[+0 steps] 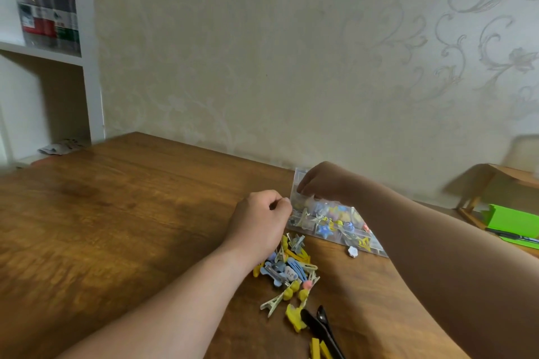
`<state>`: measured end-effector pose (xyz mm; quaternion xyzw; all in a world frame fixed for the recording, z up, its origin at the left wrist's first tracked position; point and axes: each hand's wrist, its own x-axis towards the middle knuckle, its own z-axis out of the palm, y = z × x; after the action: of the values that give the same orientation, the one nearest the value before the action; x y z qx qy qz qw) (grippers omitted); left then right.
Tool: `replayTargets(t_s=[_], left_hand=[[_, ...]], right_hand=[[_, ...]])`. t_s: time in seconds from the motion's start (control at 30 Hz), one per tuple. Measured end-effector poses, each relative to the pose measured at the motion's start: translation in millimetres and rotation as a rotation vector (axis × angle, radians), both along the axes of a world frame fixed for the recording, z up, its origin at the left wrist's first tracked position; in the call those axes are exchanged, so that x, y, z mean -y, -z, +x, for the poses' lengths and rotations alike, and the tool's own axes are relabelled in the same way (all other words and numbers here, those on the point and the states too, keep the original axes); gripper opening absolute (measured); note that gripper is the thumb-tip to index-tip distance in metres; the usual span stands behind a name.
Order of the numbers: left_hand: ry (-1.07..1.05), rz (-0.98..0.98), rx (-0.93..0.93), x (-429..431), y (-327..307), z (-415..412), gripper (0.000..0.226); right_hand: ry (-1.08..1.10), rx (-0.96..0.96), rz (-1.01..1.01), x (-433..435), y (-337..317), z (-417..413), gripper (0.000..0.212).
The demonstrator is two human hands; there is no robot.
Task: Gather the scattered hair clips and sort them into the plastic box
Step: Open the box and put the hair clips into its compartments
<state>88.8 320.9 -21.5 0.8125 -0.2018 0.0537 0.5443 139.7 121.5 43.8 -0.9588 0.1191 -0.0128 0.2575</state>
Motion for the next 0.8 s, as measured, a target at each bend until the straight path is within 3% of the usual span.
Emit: replayTargets(t_s=[0.2,0.4,0.57,0.67,0.8], left_hand=[[-0.006,0.008,-0.007,-1,-3,-2,0.037],[-0.003,-0.021,-0.021,-2,-3,-2,0.038],[-0.018,-0.004,-0.007,-1,-5,-5,0.036],[-0.023,-0.004,-0.020,-1,-9,-9,0.034],[-0.022,-0.003,-0.030,-1,-10,-12,0.033]], right_hand=[[0.026,0.049,0.052,-3,-19,-19,0.022],[0.009,0.365,0.188,-6,-37,-82,0.016],[0.093,0.556,0.275,11,-11,-159,0.015],[0.167,0.571,0.313,16,22,-183,0.016],[0.172,0.459,0.188,15,45,-185,0.016]])
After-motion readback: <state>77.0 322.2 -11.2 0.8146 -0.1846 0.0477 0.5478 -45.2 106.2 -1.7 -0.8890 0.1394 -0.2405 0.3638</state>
